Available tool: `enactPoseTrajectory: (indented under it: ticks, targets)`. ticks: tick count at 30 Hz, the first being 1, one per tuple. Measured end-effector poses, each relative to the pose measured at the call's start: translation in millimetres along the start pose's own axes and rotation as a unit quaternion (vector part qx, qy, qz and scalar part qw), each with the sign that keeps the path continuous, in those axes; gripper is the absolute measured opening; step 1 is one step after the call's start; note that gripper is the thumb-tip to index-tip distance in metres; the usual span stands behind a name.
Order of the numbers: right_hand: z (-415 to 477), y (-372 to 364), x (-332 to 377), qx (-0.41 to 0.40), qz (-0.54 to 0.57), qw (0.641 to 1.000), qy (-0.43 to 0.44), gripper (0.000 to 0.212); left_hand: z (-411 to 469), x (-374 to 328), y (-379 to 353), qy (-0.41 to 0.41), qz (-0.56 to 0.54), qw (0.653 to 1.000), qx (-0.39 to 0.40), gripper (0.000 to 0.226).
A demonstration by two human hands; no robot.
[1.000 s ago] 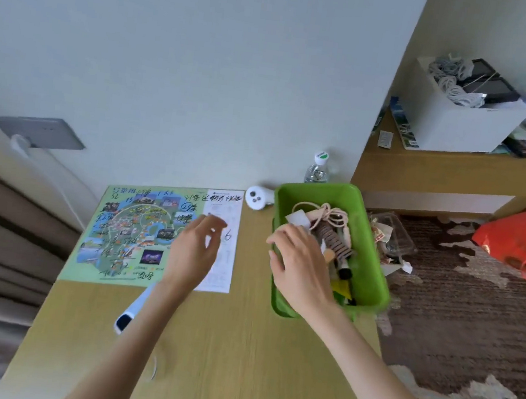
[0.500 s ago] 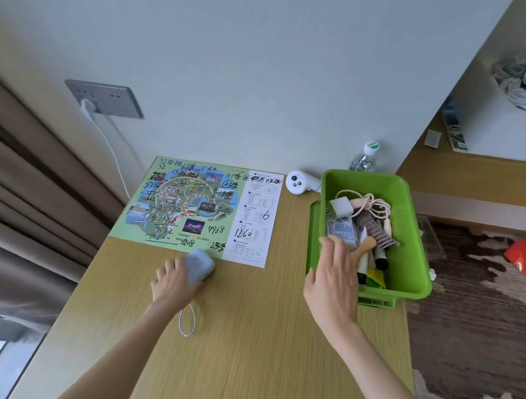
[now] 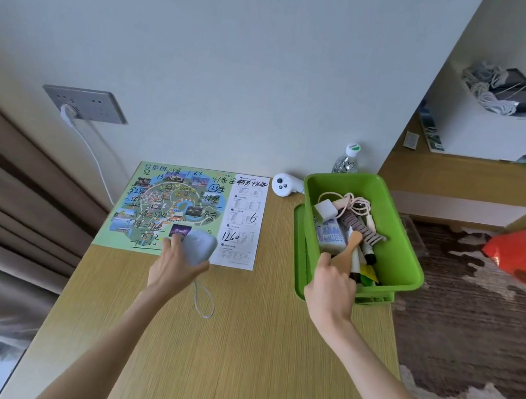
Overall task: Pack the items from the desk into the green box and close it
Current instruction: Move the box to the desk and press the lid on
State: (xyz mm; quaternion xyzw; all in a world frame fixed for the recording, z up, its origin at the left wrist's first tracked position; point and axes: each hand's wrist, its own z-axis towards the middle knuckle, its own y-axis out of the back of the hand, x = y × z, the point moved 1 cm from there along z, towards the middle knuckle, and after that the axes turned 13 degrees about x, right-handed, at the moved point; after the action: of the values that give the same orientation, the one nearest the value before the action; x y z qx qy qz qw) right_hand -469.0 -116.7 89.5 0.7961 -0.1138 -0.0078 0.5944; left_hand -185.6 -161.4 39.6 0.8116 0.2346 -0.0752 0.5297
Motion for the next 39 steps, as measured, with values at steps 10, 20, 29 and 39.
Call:
enactPoseTrajectory:
  ticks: [10,20,29,39]
  targets:
    - [-26.0,-6.7,-57.8,-0.131,0.032,0.986,0.099,0.040,-26.2,-98.1,40.9,-0.183,-0.079,0.980,-0.023,0.070]
    - [-13.9,12.4,-120.1,-0.110,0.033,0.972,0.204,0.032,-28.3,-211.8,18.6,-0.346,0.011,0.938,-0.002,0.073]
    - [-2.5,34.7,-164.2,-0.144,0.059,0.971,0.181,0.039,-4.7,-282.1,-21.3,-0.423,0.107,0.899,0.043,0.080]
    - [22.0,26.6,-170.3,-0.138,0.262,0.954,0.045,0.034,11.5,-311.2,-85.8,-0.436,0.227,0.869,0.054,0.067]
